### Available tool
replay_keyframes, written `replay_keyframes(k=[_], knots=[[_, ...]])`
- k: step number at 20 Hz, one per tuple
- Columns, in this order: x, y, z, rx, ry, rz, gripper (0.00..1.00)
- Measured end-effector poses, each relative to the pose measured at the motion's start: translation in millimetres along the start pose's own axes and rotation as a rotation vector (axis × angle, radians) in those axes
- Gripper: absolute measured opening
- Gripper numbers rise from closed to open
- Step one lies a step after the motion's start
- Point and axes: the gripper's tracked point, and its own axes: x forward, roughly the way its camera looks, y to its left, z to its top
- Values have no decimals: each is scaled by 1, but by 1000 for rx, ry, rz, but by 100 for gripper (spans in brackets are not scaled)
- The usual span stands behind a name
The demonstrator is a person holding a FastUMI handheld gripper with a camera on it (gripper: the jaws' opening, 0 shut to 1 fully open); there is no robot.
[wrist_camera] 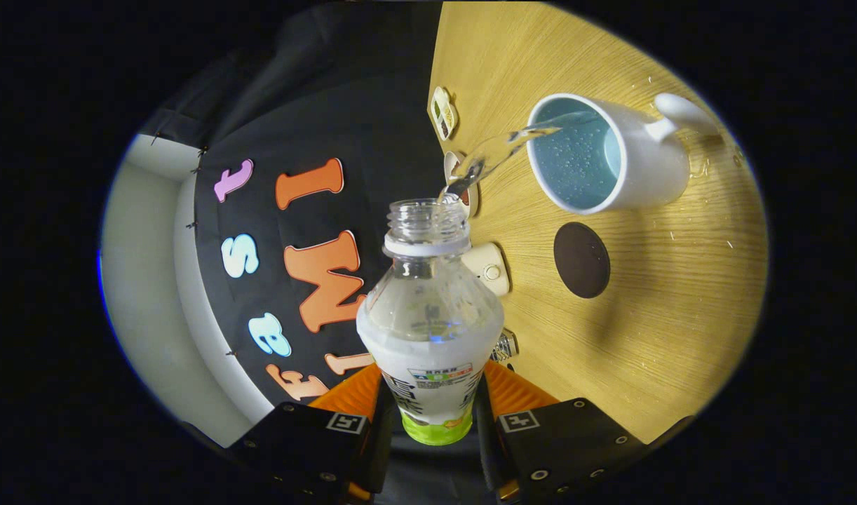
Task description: Take the bottle from table, then pour the juice into the cup, finally place the bottle on the coaster
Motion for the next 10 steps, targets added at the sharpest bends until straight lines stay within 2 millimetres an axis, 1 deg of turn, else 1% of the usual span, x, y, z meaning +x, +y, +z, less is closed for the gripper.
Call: replay_keyframes(k=[4,10], knots=[[1,-2,-2,21,18,-5,54],[2,1,3,72,19,-5,54]])
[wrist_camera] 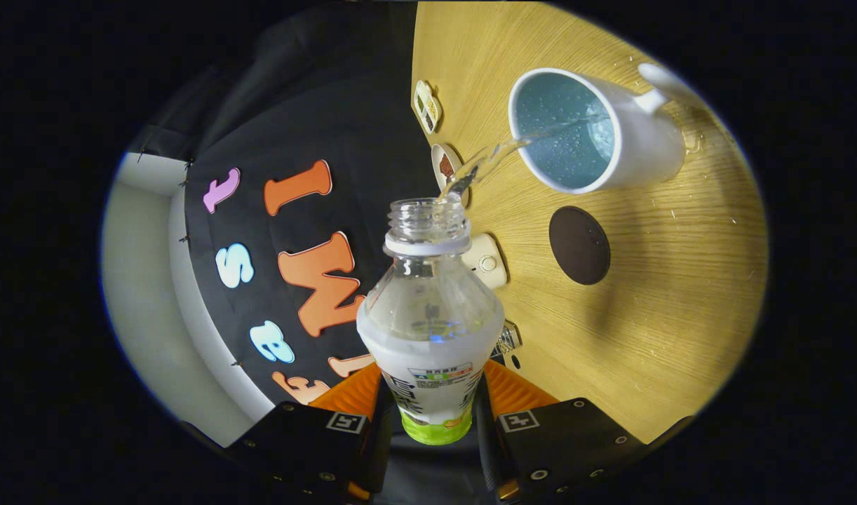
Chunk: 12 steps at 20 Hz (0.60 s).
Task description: Take the bottle from table, then pour the juice into the cup, finally place the bottle on the coaster
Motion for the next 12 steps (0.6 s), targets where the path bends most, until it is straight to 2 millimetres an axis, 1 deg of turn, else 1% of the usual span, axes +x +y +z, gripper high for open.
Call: replay_keyframes(k=[3,8,12], knots=[[-2,1,-2,9,-1,-4,54],[-9,12,3,20,-8,-3,54],[-9,14,1,53,-3,-11,54]])
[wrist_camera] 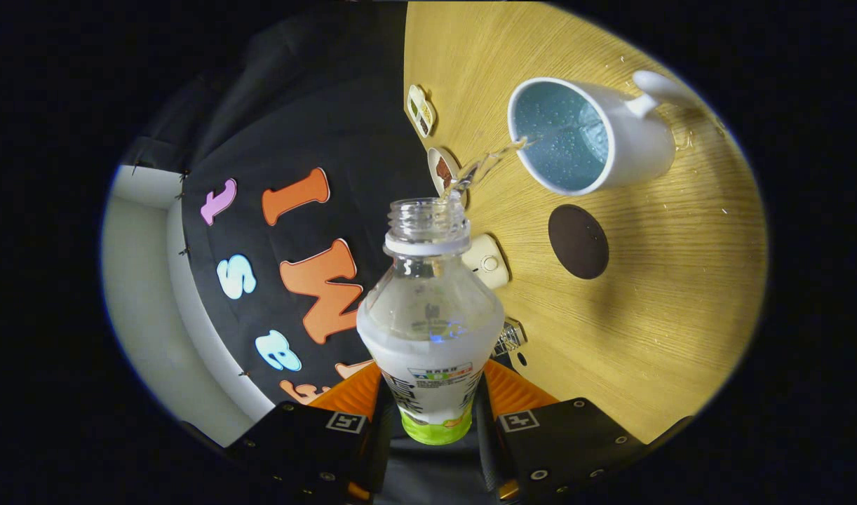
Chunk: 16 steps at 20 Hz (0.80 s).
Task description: Take the bottle from table, then pour the juice into the cup, finally place the bottle on the coaster
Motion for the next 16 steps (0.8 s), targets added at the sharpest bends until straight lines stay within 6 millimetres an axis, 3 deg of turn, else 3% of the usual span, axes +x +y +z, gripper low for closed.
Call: replay_keyframes(k=[16], knots=[[-8,14,2,76,-3,13,54]])
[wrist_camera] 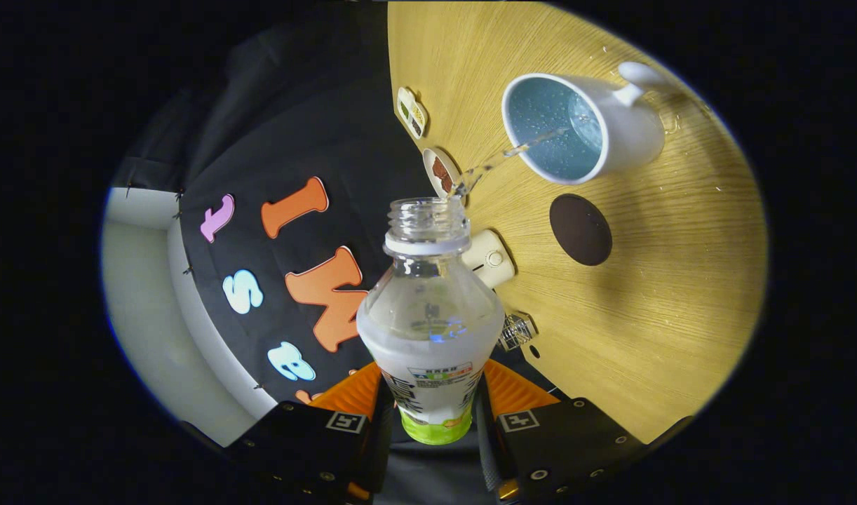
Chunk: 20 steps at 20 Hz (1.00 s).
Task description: Take the bottle from table, then pour the juice into the cup, finally place the bottle on the coaster
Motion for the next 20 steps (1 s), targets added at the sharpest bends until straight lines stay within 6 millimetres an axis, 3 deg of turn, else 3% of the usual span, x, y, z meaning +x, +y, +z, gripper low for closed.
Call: replay_keyframes(k=[20], knots=[[-5,10,7,113,-5,26,54]])
